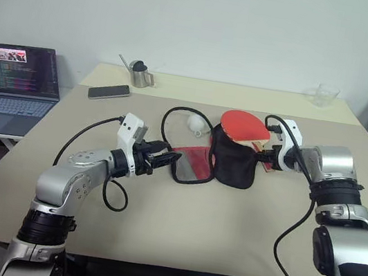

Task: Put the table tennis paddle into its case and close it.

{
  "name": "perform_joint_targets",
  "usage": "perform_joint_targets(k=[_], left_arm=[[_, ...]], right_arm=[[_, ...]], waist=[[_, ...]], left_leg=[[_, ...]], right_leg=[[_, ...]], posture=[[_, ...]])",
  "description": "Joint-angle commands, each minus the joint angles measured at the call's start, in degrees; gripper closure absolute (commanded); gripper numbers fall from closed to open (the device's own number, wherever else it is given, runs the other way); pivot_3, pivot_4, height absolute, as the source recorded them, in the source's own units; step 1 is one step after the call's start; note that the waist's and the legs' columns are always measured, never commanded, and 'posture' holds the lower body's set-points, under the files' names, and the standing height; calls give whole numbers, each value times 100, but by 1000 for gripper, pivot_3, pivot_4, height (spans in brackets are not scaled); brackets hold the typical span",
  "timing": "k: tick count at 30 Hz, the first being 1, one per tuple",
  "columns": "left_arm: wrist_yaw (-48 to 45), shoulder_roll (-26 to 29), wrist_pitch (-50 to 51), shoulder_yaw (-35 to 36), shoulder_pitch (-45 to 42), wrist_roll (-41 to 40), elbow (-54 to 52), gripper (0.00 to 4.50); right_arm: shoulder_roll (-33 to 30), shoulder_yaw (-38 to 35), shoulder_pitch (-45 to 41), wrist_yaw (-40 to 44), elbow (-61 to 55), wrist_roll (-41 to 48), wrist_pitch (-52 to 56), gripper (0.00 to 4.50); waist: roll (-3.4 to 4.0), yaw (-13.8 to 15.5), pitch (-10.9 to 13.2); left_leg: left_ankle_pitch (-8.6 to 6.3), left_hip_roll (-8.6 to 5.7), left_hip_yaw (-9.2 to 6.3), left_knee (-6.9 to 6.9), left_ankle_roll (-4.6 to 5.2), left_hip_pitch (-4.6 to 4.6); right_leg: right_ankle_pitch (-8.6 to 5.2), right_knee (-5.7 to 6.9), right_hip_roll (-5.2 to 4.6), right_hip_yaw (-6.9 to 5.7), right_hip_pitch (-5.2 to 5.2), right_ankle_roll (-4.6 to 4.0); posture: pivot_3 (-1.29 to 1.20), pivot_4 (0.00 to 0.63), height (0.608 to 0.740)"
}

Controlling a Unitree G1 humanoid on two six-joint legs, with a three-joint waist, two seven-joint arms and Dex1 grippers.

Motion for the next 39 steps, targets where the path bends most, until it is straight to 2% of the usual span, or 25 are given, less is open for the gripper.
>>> perform_joint_targets(k=[1, 3, 7, 12, 18, 26, 39], left_arm=[[-22, 49, -63, 28, -37, -26, -238, 1529], [-15, 49, -56, 29, -12, -40, -255, 1529], [-20, 46, -59, 19, 21, -40, -254, 1529], [-41, -4, -76, -42, -44, -31, -183, 1529], [-61, -44, -88, -97, -94, -18, -133, 1529], [-63, -21, -56, -86, -64, -38, -176, 1529], [-29, -5, -2, -6, -4, -103, -246, 1529]], right_arm=[[273, -510, -92, -647, -688, 154, 273, 3343], [750, -982, 94, -1413, -1269, 104, 565, 3343], [1485, -1388, 342, -2341, -2307, -43, 1201, 3343], [2229, -1280, 716, -3410, -3011, -506, 1377, 3343], [2761, -1504, 778, -4032, -2954, -618, 1217, 3343], [3280, -1968, 372, -4700, -2483, -492, 705, 3343], [3494, -1680, 267, -4720, -2377, -43, 587, 3343]], waist=[[0, 7, 0], [0, 24, 0], [1, 25, 0], [2, 17, -1], [2, -2, -1], [2, -7, -1], [2, -18, -1]], left_leg=[[0, 0, 0, -4, 0, 0], [0, 0, -1, -7, 0, -1], [1, -2, 1, -22, -1, -7], [3, -2, 23, -37, -3, -18], [4, 2, 76, -40, -2, -13], [4, 11, 96, -47, -1, -1], [3, 17, 102, -49, -1, -1]], right_leg=[[0, 0, 0, 0, -1, 0], [0, -2, 0, 0, -4, 0], [0, -5, -1, 3, -17, 0], [0, 8, -1, 22, -56, 0], [0, 27, 12, 80, -82, 0], [0, 32, 25, 103, -85, -1], [0, 31, 35, 112, -89, -1]], posture=[[0, 150, 740], [0, 150, 740], [0, 150, 740], [0, 150, 740], [0, 150, 740], [0, 150, 740], [0, 150, 740]])
